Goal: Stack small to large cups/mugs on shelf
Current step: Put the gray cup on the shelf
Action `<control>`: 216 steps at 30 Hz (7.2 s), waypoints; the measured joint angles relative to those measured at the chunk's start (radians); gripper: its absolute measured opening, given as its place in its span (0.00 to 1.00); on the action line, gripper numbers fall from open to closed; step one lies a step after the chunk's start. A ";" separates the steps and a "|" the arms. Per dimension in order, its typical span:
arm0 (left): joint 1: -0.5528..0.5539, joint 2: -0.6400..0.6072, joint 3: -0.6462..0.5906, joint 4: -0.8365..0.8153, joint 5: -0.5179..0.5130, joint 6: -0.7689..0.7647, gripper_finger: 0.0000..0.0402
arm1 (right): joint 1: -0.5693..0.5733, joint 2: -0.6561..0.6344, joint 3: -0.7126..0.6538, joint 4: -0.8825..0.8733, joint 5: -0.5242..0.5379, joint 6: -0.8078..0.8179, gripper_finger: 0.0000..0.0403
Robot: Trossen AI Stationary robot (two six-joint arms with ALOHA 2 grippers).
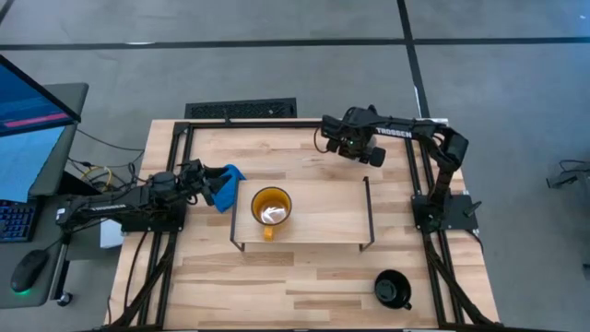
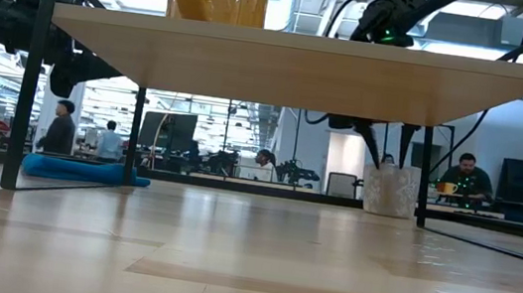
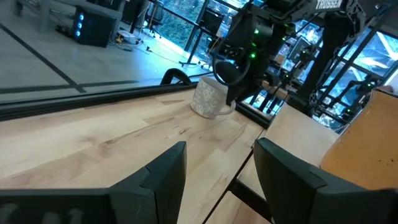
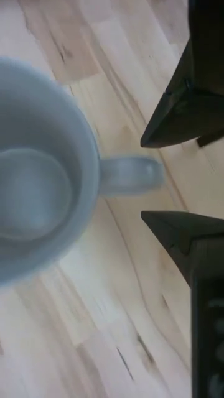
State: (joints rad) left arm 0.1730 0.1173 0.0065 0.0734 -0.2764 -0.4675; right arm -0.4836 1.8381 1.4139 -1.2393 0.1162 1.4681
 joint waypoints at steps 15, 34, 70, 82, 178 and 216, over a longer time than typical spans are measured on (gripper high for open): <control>0.000 0.000 0.000 0.000 0.000 0.000 0.45 | 0.018 0.000 0.000 0.118 0.076 -0.073 0.52; 0.000 0.000 0.000 0.000 0.000 0.000 0.45 | 0.009 0.000 0.000 0.118 0.073 0.163 0.52; 0.000 0.000 0.000 0.000 0.000 0.012 0.45 | 0.005 0.000 -0.070 0.203 0.047 0.205 0.52; 0.000 0.000 0.000 0.000 0.002 0.011 0.45 | 0.010 0.000 -0.092 0.208 0.086 0.174 0.52; 0.000 0.000 0.000 -0.001 0.003 0.011 0.45 | 0.012 0.000 -0.092 0.202 0.081 -0.196 0.20; 0.000 0.000 0.000 -0.001 0.003 0.011 0.45 | 0.012 0.000 -0.092 0.205 0.095 -0.213 0.17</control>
State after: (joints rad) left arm 0.1730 0.1170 0.0065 0.0727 -0.2729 -0.4564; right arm -0.4713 1.8381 1.3220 -1.0348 0.2111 1.2552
